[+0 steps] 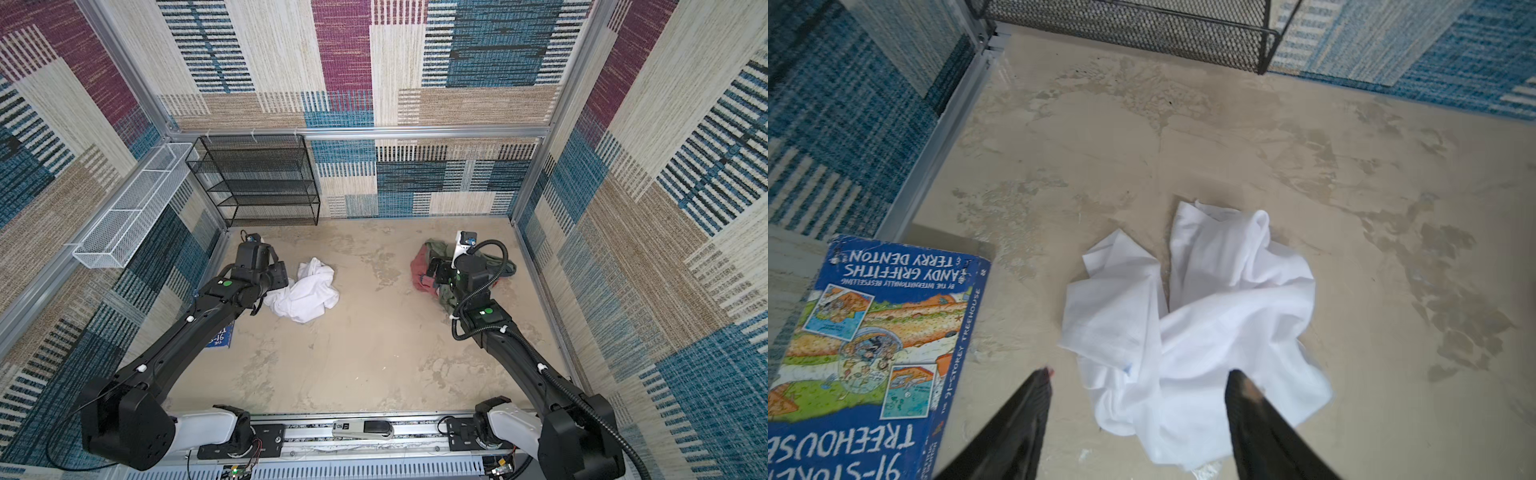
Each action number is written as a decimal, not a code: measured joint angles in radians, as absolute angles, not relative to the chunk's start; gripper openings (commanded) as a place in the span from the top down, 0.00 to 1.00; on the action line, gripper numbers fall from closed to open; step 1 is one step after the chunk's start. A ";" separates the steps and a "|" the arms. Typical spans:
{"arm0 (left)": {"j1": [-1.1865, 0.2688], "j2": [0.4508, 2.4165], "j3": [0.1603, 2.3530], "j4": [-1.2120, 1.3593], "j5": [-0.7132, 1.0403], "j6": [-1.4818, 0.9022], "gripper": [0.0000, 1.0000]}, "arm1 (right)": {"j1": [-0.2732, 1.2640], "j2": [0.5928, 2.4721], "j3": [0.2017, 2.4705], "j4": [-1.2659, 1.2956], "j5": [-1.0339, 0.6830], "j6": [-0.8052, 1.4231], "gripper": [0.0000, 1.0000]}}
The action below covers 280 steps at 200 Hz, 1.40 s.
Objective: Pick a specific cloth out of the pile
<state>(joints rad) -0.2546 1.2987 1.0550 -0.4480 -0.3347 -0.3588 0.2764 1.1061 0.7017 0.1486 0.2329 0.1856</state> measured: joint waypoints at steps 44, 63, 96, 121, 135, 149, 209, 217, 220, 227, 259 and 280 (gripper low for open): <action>-0.181 1.241 0.906 -0.327 -0.348 -0.341 0.31 | 0.246 1.111 0.506 0.353 0.331 0.126 0.00; -0.159 1.232 0.876 -0.289 -0.353 -0.332 0.31 | 0.236 1.139 0.440 0.440 0.364 0.113 0.00; -0.133 1.215 0.753 -0.128 -0.368 -0.284 0.31 | 0.224 1.193 0.336 0.609 0.408 0.089 0.00; -0.101 1.205 0.645 0.001 -0.387 -0.247 0.30 | 0.189 1.238 0.286 0.728 0.452 0.084 0.00; -0.080 1.188 0.575 0.099 -0.389 -0.221 0.30 | 0.161 1.265 0.272 0.786 0.455 0.077 0.00; -0.063 1.182 0.511 0.202 -0.389 -0.198 0.30 | 0.134 1.301 0.257 0.855 0.455 0.073 0.00; 0.007 1.306 0.379 0.565 -0.300 -0.114 0.30 | 0.062 1.444 0.230 1.098 0.367 0.039 0.00; 0.017 1.332 0.364 0.612 -0.273 -0.108 0.30 | 0.059 1.460 0.220 1.127 0.341 0.033 0.00; 0.022 1.344 0.360 0.630 -0.260 -0.105 0.30 | 0.059 1.463 0.216 1.132 0.332 0.031 0.00; 0.032 1.366 0.352 0.661 -0.242 -0.105 0.30 | 0.058 1.470 0.212 1.139 0.311 0.023 0.00; 0.056 1.487 0.330 0.822 -0.162 -0.098 0.30 | 0.044 1.490 0.218 1.185 0.224 0.001 0.00; 0.057 1.521 0.357 0.834 -0.113 -0.081 0.30 | 0.020 1.517 0.216 1.207 0.156 -0.001 0.00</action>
<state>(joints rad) 0.0566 1.5211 0.3573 0.8341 -0.1131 -0.0807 0.0200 1.5173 0.2165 1.2068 0.1562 -0.0010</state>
